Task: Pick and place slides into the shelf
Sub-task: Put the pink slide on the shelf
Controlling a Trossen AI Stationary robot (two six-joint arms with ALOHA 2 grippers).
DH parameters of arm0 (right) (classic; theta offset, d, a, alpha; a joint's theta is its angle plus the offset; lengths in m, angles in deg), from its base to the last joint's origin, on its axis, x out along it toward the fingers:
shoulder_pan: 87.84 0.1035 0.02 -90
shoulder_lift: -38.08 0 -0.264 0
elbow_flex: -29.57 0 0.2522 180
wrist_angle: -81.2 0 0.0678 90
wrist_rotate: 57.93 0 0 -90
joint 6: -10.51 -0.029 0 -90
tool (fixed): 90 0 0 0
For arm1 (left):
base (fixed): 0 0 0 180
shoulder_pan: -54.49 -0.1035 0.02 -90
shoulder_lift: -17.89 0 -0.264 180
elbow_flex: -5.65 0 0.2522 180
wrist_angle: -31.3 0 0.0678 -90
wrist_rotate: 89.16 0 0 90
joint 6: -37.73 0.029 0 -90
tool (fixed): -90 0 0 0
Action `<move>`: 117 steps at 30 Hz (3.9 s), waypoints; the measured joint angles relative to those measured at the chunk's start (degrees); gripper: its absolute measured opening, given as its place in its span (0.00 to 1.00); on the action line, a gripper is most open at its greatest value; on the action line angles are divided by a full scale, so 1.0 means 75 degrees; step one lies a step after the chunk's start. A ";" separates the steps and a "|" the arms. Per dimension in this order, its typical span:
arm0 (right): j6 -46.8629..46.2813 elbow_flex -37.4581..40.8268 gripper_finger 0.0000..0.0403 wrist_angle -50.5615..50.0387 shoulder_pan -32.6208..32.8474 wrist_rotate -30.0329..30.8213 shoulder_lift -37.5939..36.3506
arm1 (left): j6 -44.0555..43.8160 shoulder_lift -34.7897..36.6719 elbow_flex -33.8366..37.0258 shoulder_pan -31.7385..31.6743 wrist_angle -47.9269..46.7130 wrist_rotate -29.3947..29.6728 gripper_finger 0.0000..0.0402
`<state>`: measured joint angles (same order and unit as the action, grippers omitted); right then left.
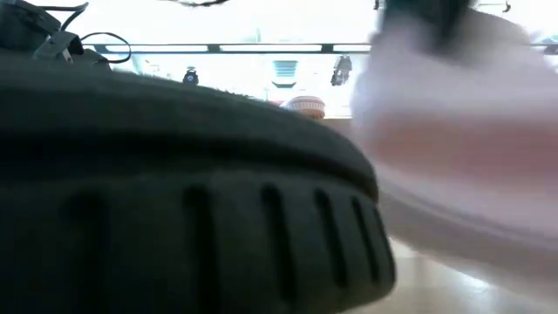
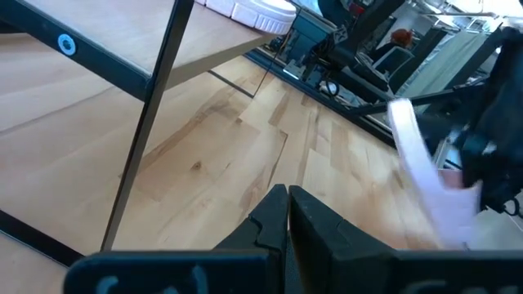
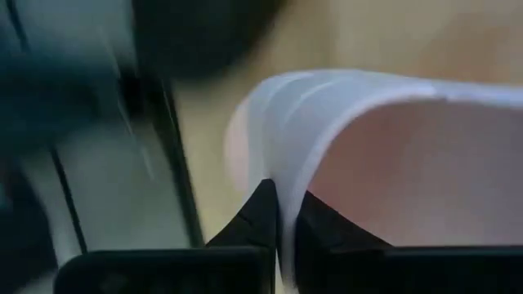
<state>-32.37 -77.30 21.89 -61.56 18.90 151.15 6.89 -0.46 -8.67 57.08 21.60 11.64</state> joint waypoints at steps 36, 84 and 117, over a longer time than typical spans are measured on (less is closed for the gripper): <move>-1.1883 0.1427 0.07 0.1321 -0.4468 1.0159 -0.2563 | -0.0001 0.0000 0.0000 0.0002 -0.0003 0.0001 0.00; -0.2977 0.1543 0.45 0.0121 -0.4592 0.5271 -0.3627 | -0.0001 0.0000 -0.0002 0.0000 0.0000 0.0001 0.00; 0.0299 0.1428 0.02 -0.2934 -0.4759 0.5398 -0.2565 | 0.0000 0.0000 0.0000 0.0001 -0.0003 -0.0001 0.00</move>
<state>-30.13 -66.59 -0.11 -97.25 59.38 131.91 6.89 -0.46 -8.67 57.09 21.57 11.63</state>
